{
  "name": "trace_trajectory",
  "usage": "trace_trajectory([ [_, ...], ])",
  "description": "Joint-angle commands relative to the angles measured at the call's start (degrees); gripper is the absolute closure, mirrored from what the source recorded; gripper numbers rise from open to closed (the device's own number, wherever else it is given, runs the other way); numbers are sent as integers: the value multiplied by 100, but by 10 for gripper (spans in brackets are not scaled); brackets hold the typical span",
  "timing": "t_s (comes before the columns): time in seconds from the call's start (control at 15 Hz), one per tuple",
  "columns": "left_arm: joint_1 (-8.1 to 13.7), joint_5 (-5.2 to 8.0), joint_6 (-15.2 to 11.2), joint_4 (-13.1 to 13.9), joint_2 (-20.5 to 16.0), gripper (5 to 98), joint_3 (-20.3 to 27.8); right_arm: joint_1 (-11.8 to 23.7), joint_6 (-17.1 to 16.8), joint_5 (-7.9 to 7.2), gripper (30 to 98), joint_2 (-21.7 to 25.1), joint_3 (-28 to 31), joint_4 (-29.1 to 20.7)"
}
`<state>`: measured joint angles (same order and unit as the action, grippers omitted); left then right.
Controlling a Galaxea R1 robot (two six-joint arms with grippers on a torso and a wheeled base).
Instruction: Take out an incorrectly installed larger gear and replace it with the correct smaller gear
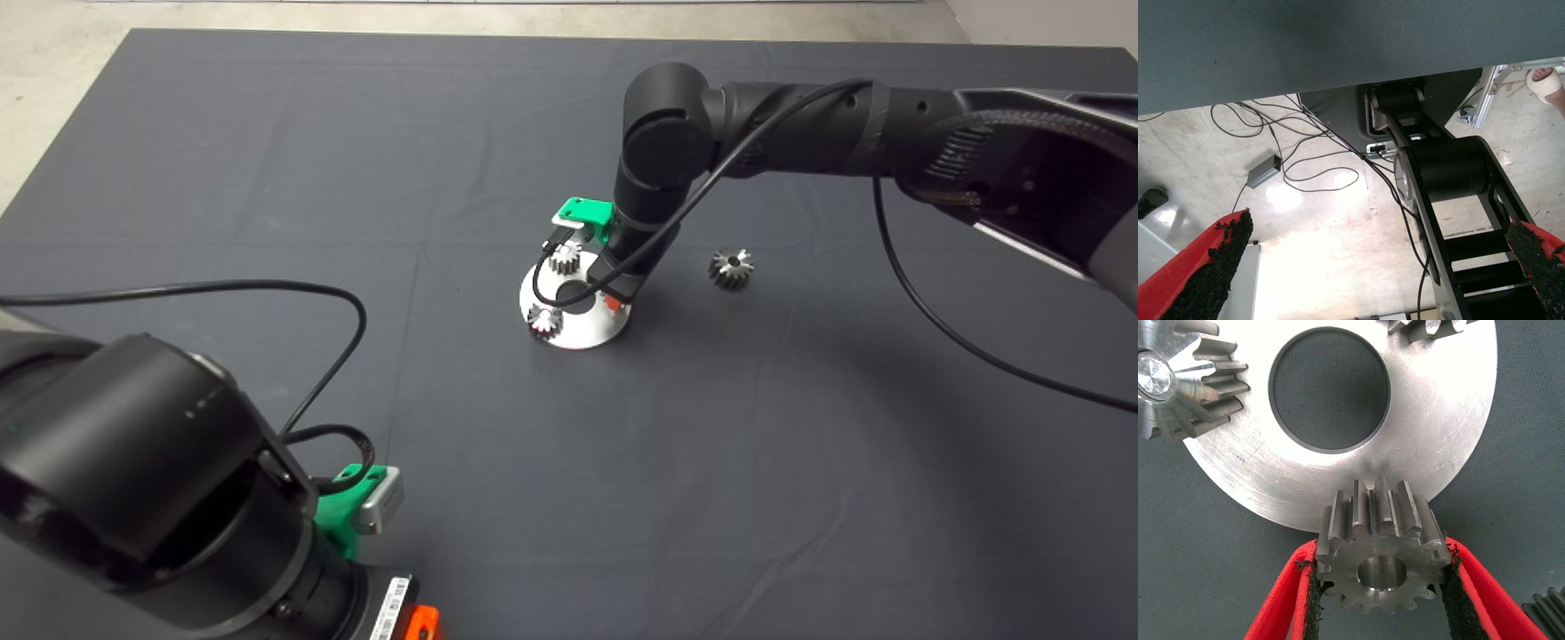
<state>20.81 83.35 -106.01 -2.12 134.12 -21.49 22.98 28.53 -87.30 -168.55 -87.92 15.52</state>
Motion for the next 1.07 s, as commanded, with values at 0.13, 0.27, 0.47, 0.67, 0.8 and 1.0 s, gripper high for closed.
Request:
trace_trajectory([
  [0.13,55,-11,-16,107,-4,54,77,23,-23,-771,890,53,75,109],
  [0.27,55,-11,-16,107,-4,54,77,23,-34,-771,890,92,69,109],
  [0.47,55,-11,-16,107,0,54,77,28,-146,-771,890,194,57,114],
  [0.67,55,-11,-16,107,5,54,77,32,-154,-771,890,212,31,135],
  [0.8,55,-11,-16,107,-2,54,77,32,-157,-771,890,212,22,144],
  [1.0,55,-11,-16,107,4,54,77,32,-154,-771,890,203,13,145],
])
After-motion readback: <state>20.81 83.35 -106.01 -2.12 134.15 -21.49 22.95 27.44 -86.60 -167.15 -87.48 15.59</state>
